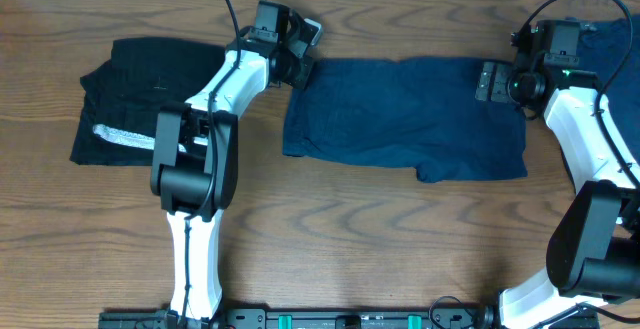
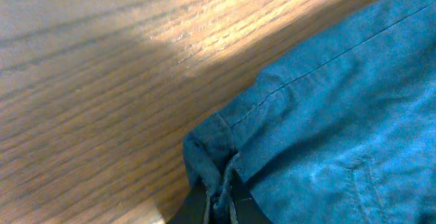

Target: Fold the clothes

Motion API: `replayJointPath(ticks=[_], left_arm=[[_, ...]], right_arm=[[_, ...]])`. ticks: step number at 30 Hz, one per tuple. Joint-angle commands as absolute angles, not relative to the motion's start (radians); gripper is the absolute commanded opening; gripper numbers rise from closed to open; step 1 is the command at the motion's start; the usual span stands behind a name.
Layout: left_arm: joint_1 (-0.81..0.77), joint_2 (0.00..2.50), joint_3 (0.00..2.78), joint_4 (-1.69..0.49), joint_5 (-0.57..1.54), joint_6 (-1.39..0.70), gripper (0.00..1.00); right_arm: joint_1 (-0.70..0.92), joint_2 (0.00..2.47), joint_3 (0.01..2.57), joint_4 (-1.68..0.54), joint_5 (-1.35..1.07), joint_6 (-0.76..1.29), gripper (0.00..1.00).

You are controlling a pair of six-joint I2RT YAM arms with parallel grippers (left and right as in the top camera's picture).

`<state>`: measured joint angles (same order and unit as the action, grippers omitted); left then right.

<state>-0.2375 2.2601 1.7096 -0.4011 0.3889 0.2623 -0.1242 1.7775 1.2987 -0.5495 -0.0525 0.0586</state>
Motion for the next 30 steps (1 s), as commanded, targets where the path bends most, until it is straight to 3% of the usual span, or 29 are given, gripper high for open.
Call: replayJointPath(ticks=[1,12,21,30], left_arm=[[-0.234,2.175,1.704,-0.414,0.381,0.263,0.06],[-0.234,2.113,1.704,-0.471,0.381,0.264,0.06],[-0.234,2.113,1.704,-0.485,0.381,0.265,0.06],[-0.234,2.113,1.704,-0.489,0.381,0.265,0.06]], right_arm=[[-0.13,1.779,1.292,-0.548,-0.049,0.047,0.95],[-0.136,1.779,1.292,-0.569,-0.111,-0.056,0.99],[-0.241,1.788,1.292,-0.406,-0.279,-0.155,0.82],[-0.314,1.943,1.292,-0.211,-0.352,-0.195,0.87]])
